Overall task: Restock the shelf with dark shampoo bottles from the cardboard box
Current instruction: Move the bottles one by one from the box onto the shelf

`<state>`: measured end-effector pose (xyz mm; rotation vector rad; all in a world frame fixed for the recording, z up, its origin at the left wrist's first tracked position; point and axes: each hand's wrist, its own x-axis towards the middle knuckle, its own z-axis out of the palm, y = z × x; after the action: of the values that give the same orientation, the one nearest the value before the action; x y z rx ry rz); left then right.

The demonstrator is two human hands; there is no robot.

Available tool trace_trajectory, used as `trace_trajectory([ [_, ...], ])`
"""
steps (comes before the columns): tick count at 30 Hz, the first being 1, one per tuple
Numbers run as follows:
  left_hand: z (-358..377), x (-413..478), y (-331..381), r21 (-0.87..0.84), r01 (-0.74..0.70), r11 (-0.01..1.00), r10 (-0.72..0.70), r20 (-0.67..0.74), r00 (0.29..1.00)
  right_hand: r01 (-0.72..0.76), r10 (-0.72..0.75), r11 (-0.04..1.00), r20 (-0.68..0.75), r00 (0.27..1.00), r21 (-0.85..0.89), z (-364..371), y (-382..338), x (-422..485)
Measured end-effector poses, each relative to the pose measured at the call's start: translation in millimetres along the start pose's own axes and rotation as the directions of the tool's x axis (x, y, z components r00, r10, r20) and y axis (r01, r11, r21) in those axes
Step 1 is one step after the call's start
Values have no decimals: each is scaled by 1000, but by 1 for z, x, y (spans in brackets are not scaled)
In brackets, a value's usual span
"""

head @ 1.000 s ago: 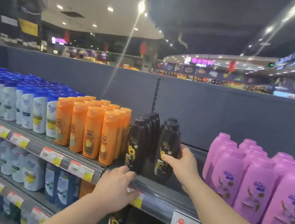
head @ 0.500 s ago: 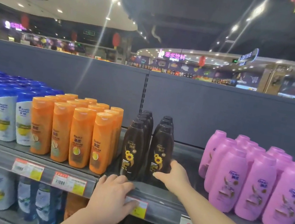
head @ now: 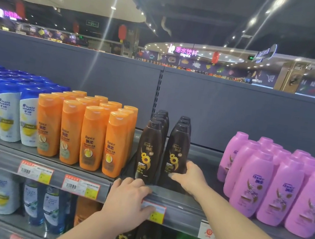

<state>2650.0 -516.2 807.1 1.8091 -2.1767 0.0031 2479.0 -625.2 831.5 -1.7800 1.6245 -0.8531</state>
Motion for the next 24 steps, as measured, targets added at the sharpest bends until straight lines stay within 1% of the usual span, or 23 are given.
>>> trace_trajectory([
  [5, 2, -1, 0, -23, 0, 1000, 0, -10, 1000, -17, 15, 998, -27, 1000, -68, -5, 2, -7],
  [8, 5, -2, 2, -18, 3, 1000, -3, -29, 1000, 20, -34, 980, -64, 997, -198, -16, 3, -26],
  [10, 7, -2, 3, -5, 5, 1000, -5, -45, 999, 91, -131, 932, -90, 987, -350, -27, 5, -45],
  [12, 9, -1, 4, -5, 18, 1000, -18, -61, 998, 160, -233, 853, -88, 968, -496, -38, 8, -67],
  [14, 12, 0, 9, -18, 33, 999, -35, -98, 995, 198, -290, 791, -71, 954, -579, -49, 13, -90],
  [15, 13, 0, 15, -41, 20, 999, -26, -139, 990, 209, -306, 768, -61, 950, -605, -55, 17, -102],
  [16, 15, 0, 22, -82, -25, 996, 9, -196, 980, 214, -317, 747, -55, 947, -629, -61, 21, -114],
  [18, 23, 0, 43, -136, -164, 977, 114, -318, 941, 208, -326, 707, -51, 944, -676, -75, 35, -140],
  [20, 26, -5, 73, -169, -299, 939, 216, -387, 897, 179, -313, 674, -58, 948, -717, -93, 54, -167],
  [22, 32, -12, 108, -206, -400, 893, 303, -382, 873, 121, -275, 653, -85, 958, -747, -113, 78, -195],
  [24, 47, -19, 143, -233, -461, 856, 388, -300, 871, 36, -211, 646, -133, 969, -763, -135, 107, -227],
])
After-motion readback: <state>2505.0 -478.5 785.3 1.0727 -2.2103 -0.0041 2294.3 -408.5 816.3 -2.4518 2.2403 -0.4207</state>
